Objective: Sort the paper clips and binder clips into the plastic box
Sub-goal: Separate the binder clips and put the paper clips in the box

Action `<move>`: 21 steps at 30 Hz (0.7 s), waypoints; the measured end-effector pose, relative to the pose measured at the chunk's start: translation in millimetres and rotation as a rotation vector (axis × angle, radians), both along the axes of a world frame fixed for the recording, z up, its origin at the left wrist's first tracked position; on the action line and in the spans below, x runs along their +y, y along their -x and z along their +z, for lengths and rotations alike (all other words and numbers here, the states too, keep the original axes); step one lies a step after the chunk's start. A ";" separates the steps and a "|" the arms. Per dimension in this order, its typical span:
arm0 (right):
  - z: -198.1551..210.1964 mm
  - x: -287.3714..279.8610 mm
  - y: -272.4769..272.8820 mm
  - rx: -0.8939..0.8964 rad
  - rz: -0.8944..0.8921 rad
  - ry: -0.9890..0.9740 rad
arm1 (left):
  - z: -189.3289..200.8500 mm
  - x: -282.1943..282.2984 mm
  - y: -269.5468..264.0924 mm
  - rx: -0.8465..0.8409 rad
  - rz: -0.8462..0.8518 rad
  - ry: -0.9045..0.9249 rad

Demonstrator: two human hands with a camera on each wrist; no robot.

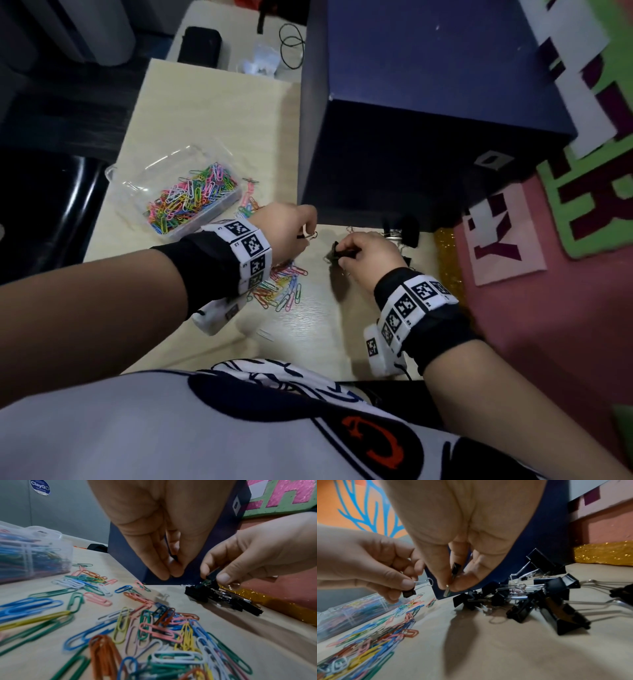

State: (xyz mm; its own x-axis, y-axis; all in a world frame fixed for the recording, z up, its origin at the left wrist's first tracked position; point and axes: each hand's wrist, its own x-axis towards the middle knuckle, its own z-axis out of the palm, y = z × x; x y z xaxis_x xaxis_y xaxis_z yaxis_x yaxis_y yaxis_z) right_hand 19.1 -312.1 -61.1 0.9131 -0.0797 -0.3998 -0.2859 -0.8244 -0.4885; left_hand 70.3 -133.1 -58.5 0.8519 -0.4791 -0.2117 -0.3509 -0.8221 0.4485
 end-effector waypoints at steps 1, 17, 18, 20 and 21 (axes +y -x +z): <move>-0.3 -1.6 0.1 0.009 -0.001 -0.001 | 0.6 -1.6 -0.3 -0.008 -0.017 -0.016; 6.9 -31.1 -9.9 0.020 -0.253 0.215 | 3.8 -39.1 5.9 0.120 -0.126 -0.107; 6.9 -31.3 -10.1 0.029 -0.224 0.251 | -0.4 -39.0 6.3 0.130 -0.155 -0.170; 8.1 -29.4 -10.4 0.046 -0.106 0.348 | -10.4 -34.5 8.6 0.131 -0.262 -0.270; 8.8 -28.2 -11.6 0.056 -0.039 0.380 | -14.8 -30.7 11.6 0.117 -0.316 -0.313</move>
